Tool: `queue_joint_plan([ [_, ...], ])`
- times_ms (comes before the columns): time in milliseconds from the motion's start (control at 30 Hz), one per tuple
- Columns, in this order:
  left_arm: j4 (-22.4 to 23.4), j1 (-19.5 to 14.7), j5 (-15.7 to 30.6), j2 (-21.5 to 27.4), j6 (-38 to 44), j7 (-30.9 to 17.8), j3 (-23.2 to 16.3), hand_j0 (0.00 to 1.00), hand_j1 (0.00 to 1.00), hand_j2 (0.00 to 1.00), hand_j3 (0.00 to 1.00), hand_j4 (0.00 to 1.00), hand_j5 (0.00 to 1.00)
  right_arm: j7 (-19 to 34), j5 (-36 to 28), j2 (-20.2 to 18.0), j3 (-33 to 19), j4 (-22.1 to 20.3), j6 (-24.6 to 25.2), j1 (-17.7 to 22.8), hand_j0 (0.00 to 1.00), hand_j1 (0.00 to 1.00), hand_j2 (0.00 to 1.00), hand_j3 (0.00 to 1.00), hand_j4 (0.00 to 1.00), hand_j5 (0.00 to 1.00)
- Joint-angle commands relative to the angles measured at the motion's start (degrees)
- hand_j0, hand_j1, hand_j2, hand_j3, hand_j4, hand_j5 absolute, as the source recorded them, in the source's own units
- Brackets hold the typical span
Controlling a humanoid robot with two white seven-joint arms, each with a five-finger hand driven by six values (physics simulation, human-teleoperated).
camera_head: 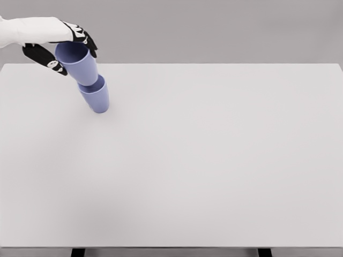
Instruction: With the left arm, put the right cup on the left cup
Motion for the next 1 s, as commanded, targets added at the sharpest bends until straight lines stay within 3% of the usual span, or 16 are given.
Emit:
queue_joint_plan([
  [0, 2.1, 0.0, 0.4, -0.5, 0.2, -0.1, 0.0, 0.61, 0.61, 0.61, 0.61, 0.61, 0.61, 0.0, 0.0, 0.0, 0.0, 0.0, 0.0, -0.1, 1.00, 1.00, 1.00, 1.00, 1.00, 1.00],
  [533, 10.8, 0.9, -0.3, -6.2, 0.2, -0.2, 0.0, 0.62, 0.62, 0.62, 0.62, 0.62, 0.62, 0.1, 0.0, 0.0, 0.0, 0.0, 0.0, 0.0, 1.00, 1.00, 1.00, 1.00, 1.00, 1.00],
  [967, 11.3, 1.4, -0.3, -7.1, 0.2, -0.1, -0.1, 0.62, 0.62, 0.62, 0.62, 0.62, 0.62, 0.0, 0.0, 0.0, 0.0, 0.0, 0.0, 0.0, 1.00, 1.00, 1.00, 1.00, 1.00, 1.00],
])
